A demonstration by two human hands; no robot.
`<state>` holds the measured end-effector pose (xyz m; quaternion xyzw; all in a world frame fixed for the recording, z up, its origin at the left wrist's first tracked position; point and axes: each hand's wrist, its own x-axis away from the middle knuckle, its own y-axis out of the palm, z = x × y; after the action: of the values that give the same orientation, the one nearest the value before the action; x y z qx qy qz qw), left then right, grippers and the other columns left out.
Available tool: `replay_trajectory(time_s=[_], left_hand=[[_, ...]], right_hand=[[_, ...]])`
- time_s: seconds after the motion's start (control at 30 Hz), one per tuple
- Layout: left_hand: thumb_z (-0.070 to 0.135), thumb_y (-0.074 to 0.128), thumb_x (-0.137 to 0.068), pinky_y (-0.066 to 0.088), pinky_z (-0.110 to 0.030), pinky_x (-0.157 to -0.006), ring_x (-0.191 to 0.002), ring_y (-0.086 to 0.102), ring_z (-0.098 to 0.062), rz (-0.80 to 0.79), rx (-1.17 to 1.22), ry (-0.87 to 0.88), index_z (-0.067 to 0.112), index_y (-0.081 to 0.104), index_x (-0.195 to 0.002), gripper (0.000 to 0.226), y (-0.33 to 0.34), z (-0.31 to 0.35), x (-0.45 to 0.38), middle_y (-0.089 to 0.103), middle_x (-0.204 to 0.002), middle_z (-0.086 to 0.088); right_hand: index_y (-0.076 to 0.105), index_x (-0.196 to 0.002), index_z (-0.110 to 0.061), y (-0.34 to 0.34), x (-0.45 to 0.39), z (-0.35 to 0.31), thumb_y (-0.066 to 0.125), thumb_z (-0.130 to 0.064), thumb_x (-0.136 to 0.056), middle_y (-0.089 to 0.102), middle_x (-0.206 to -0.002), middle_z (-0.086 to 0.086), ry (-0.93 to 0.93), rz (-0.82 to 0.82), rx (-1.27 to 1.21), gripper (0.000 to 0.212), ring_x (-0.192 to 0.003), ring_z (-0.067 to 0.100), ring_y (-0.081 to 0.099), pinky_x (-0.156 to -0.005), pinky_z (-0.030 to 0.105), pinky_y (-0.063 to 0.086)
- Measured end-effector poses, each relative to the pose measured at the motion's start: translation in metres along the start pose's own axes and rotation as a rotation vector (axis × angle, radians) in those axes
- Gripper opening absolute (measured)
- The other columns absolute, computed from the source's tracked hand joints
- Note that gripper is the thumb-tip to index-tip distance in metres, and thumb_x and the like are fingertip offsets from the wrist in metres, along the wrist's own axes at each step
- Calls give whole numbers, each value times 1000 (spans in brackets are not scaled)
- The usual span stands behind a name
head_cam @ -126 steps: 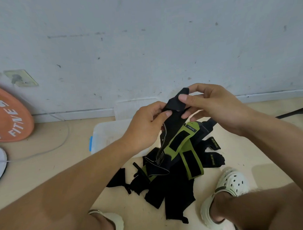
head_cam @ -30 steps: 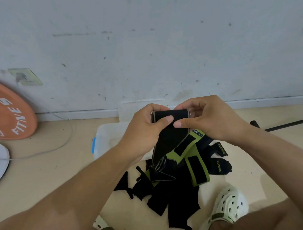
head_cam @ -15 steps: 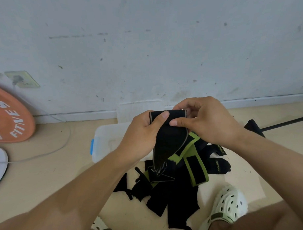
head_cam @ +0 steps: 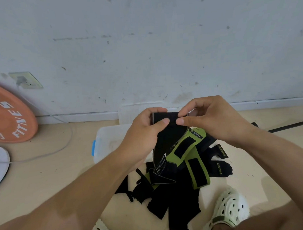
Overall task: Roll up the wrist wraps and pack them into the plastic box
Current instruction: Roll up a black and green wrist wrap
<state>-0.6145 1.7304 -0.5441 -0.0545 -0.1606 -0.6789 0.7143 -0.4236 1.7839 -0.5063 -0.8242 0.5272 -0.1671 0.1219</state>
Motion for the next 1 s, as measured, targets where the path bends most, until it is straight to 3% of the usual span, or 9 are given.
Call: replay_trajectory(time_s=[0.1, 0.27, 0.4, 0.47, 0.57, 0.67, 0.87, 0.93, 1.0], left_hand=[[12, 64, -101, 58, -24, -75, -96, 76, -14, 6, -62, 42, 24, 68, -115, 18, 0, -2, 1, 76, -105, 0], [17, 68, -99, 59, -28, -78, -99, 75, -17, 39, -138, 95, 23, 69, -113, 16, 0, -4, 0, 77, -105, -1], [17, 70, -97, 61, -33, -83, -96, 76, -18, 48, -197, 110, 24, 70, -109, 14, 1, -7, 1, 78, -101, 0], [16, 71, -96, 60, -27, -78, -92, 76, -16, 52, -195, 100, 23, 71, -107, 13, 2, -8, 3, 79, -98, 0], [15, 72, -95, 57, -18, -67, -86, 77, -15, 64, -177, 83, 20, 72, -107, 13, 4, -6, 4, 79, -95, -1], [18, 73, -94, 58, -19, -66, -85, 78, -15, 78, -157, 84, 19, 73, -107, 12, 7, -3, 4, 79, -93, 0], [52, 69, -93, 59, -44, -97, -99, 76, -17, 4, -103, -22, 25, 72, -108, 31, 13, -2, 6, 79, -100, 3], [51, 69, -94, 57, -48, -100, -103, 75, -20, 18, -65, -42, 27, 74, -108, 28, 13, -2, 5, 77, -106, 1], [38, 71, -96, 57, -48, -100, -104, 75, -20, 46, -25, -47, 27, 73, -110, 19, 14, -1, 4, 76, -109, -2]], right_hand=[[75, -98, -29, -1, 0, 1, 92, -26, -70, 72, -88, -5, 9, -25, 13, 33, -70, 10, 66, -70, 17, 51], [78, -102, -27, -3, -1, 2, 92, -24, -70, 77, -87, 4, 32, -69, 10, 35, -80, 24, 75, -87, 34, 60], [76, -96, -30, -3, -1, 5, 92, -34, -71, 73, -74, -3, 8, -100, 155, 30, -61, 9, 64, -67, 20, 51], [75, -93, -31, -2, -1, 10, 90, -37, -74, 71, -73, 0, -5, -99, 223, 25, -58, 8, 58, -64, 23, 47], [73, -91, -30, 1, 0, 12, 88, -33, -79, 67, -65, -7, -19, -65, 242, 20, -52, 2, 55, -57, 12, 42], [70, -89, -27, 4, 1, 12, 86, -27, -82, 69, -67, -16, -50, -12, 248, 17, -51, 2, 58, -55, 9, 42], [71, -80, -28, 5, 4, 14, 89, -17, -78, 71, -80, -8, -156, 147, 144, 21, -69, 15, 65, -65, 25, 52], [72, -79, -28, 6, 4, 14, 90, -16, -77, 71, -79, -6, -163, 150, 125, 21, -69, 15, 65, -68, 31, 55], [74, -80, -30, 5, 4, 13, 90, -17, -76, 73, -80, -4, -155, 116, 116, 21, -73, 15, 68, -73, 34, 57]])
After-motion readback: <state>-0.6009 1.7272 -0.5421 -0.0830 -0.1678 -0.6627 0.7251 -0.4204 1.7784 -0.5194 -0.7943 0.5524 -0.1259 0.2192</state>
